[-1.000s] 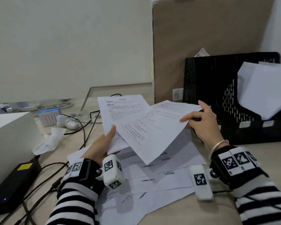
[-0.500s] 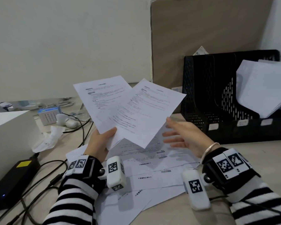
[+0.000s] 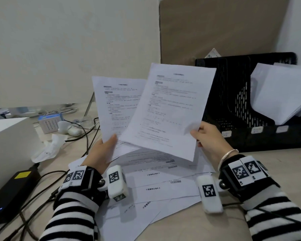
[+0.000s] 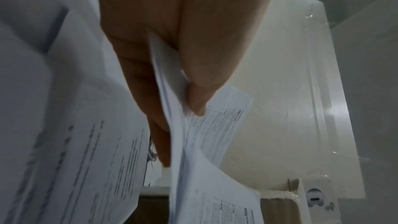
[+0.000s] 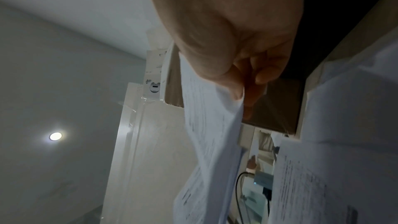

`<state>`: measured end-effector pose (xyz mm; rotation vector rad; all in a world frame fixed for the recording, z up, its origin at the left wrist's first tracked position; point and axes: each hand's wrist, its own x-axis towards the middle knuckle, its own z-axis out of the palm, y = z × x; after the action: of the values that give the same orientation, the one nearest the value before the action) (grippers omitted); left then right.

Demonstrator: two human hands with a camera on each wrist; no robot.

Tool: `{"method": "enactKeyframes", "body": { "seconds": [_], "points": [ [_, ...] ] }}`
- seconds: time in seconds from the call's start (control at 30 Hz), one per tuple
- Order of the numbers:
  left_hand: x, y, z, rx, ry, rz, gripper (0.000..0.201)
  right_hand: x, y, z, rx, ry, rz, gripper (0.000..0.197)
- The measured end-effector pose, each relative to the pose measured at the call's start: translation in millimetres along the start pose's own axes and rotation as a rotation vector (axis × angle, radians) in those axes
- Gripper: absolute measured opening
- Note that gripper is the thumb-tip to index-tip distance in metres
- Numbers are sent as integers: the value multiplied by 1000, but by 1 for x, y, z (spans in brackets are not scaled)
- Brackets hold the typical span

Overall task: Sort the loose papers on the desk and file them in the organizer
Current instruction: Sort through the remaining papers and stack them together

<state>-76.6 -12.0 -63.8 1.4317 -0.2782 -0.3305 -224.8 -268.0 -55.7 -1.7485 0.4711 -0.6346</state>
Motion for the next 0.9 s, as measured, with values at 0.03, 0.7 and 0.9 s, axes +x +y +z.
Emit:
{"method": "enactKeyframes", "body": {
  "seconds": [0.03,0.7,0.9],
  "points": [
    [-1,1,-1,26,-11,-13,34,-1,0,-2,-31,-28,-4,22],
    [-9,3,8,62,-314,-158,24,-15,-8,6,-91,-365,48,36],
    [11,-4,-12,-60,196,-156,22,-10,-7,8,25,-119,131,25]
  ]
}}
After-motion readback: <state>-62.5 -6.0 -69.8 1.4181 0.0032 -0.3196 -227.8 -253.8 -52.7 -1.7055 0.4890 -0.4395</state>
